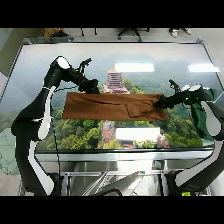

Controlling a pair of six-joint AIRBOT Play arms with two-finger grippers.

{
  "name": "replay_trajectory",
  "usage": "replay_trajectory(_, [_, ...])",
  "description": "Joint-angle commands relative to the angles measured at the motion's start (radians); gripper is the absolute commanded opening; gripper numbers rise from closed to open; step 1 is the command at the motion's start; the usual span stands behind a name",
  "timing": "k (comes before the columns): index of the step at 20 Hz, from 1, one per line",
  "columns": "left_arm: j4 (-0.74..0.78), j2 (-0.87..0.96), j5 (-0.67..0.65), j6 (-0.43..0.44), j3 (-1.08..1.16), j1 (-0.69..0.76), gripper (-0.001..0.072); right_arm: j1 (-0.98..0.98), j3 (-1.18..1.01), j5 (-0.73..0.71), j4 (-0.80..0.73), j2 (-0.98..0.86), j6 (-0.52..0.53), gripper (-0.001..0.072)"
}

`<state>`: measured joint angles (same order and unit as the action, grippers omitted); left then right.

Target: Fold the shirts.

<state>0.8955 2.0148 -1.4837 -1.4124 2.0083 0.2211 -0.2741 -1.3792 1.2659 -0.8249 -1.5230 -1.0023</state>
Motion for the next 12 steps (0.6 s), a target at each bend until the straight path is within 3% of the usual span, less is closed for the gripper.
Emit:
replay_trajectory(1, [0.000,0.001,0.075,-0.006,-0.036,0.040,0.0012,0.000,-0.036,0.084,0.016,0.070,-0.003,0.0020])
replay_trajectory(5, [-0.010,0.030,0.320,-0.011,-0.198,0.210,0.0012,0.001,-0.180,0.260,0.020,0.191,-0.081,0.0020])
replay_trajectory(9, [-0.061,0.113,0.642,-0.054,-0.185,0.399,0.0012,0.001,-0.333,0.382,0.134,0.278,-0.128,0.0020])
replay_trajectory(12, [-0.061,0.220,0.675,-0.123,-0.038,0.490,0.0012,0.002,-0.416,0.412,0.148,0.311,-0.136,0.0020])
